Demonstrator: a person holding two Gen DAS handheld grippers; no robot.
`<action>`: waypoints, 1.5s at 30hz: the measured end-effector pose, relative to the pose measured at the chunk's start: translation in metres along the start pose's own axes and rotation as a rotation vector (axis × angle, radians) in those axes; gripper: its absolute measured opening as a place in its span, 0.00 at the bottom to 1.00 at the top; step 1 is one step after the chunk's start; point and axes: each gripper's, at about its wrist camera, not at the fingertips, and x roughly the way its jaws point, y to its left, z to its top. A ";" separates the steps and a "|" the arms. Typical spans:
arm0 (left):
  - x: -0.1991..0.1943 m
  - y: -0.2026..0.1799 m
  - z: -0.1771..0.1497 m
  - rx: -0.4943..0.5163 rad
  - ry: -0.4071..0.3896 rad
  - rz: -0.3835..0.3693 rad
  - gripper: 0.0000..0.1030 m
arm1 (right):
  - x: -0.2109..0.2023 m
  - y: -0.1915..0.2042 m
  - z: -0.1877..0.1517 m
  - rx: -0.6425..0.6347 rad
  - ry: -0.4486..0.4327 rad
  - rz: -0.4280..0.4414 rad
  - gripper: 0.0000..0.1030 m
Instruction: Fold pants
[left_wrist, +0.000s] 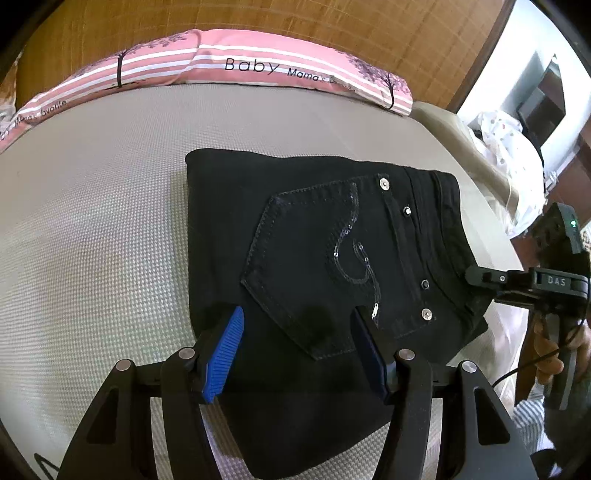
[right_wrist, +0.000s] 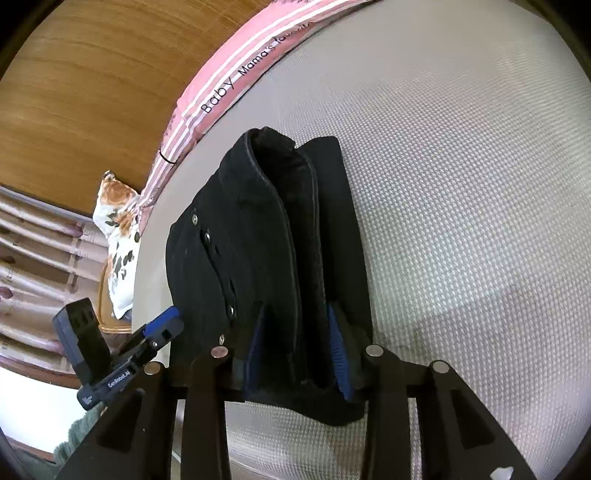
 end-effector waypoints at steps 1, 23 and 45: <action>0.000 -0.002 -0.001 0.005 0.003 0.008 0.58 | -0.001 -0.002 0.000 0.002 0.001 0.001 0.33; 0.009 -0.030 -0.018 0.158 0.055 0.148 0.60 | -0.009 0.011 -0.010 -0.051 -0.051 -0.167 0.10; -0.004 0.024 0.040 -0.022 -0.046 0.109 0.60 | 0.004 0.051 0.073 -0.082 -0.114 -0.161 0.27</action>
